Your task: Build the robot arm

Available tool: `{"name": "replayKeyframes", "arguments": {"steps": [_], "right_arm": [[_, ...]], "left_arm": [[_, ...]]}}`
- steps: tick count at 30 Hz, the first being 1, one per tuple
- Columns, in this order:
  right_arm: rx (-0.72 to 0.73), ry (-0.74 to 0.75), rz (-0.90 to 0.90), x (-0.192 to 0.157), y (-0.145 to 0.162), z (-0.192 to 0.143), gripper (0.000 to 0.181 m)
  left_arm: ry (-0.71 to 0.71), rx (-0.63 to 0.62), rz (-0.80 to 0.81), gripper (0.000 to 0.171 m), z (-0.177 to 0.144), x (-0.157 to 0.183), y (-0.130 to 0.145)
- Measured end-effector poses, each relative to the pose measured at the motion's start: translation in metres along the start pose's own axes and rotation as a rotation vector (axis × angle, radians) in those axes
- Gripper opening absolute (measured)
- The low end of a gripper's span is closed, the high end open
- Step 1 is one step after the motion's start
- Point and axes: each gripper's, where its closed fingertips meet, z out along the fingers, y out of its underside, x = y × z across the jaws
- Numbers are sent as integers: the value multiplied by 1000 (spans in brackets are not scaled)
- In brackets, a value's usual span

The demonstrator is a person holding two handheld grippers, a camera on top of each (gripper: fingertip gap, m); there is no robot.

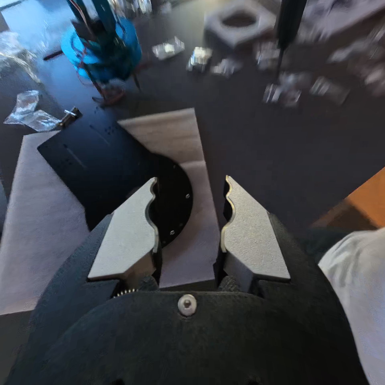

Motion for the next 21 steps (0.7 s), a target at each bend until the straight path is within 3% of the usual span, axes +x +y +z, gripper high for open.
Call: {"name": "replayKeyframes", "arguments": {"steps": [3,12,21], "right_arm": [[12,13,35,6,2,-7,10],[65,66,74,15,-9,-22,10],[19,81,57,17,-2,-7,10]], "left_arm": [[-10,-229,161,66,17,-6,25],[134,-567,312,70,37,-23,68],[123,-619,369,61,42,-36,87]]}}
